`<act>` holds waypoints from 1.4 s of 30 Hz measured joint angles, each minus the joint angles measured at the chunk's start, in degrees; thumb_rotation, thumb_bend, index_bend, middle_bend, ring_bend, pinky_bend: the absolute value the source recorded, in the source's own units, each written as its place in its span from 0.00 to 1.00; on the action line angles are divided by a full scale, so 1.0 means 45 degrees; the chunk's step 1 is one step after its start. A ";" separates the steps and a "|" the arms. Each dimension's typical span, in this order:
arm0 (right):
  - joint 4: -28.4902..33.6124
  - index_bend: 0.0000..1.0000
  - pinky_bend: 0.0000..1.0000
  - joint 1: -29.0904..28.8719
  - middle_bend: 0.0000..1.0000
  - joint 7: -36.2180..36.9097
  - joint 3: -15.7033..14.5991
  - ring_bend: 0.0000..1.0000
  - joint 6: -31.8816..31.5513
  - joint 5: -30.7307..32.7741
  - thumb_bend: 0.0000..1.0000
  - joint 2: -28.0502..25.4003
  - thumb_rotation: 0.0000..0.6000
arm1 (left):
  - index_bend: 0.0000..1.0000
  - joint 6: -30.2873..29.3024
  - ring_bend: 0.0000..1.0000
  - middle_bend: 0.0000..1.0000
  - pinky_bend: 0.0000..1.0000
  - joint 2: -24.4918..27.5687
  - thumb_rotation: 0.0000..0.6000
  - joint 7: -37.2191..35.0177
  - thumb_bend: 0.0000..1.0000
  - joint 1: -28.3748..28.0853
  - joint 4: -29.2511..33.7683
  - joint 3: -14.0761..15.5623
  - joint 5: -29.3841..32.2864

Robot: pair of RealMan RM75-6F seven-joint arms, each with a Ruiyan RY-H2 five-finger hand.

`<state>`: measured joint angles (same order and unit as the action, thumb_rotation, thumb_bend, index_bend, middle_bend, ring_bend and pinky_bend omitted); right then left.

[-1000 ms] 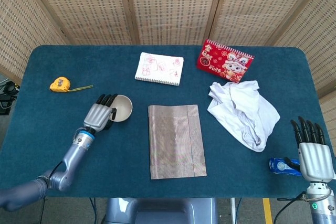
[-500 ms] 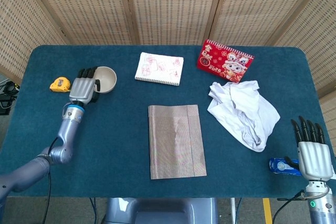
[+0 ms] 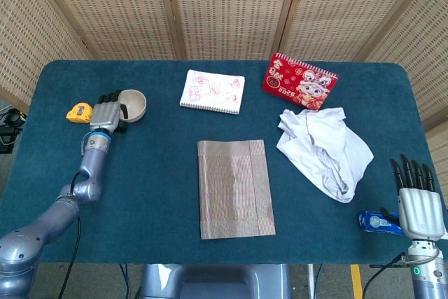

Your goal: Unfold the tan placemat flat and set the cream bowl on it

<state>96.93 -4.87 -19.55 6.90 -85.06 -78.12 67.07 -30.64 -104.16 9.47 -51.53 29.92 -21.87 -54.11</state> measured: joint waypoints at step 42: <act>-0.1350 0.40 0.00 -0.5066 0.00 0.2998 -0.2611 0.00 0.5777 -0.7264 0.07 -0.0007 1.00 | 0.00 -1.0839 0.00 0.00 0.00 1.0172 1.00 0.0975 0.00 0.8669 1.7805 0.3733 -0.3426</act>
<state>90.85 -27.67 -6.06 -4.85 -59.07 -110.80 67.04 -79.41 -58.39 13.85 -12.52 110.05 -5.07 -69.53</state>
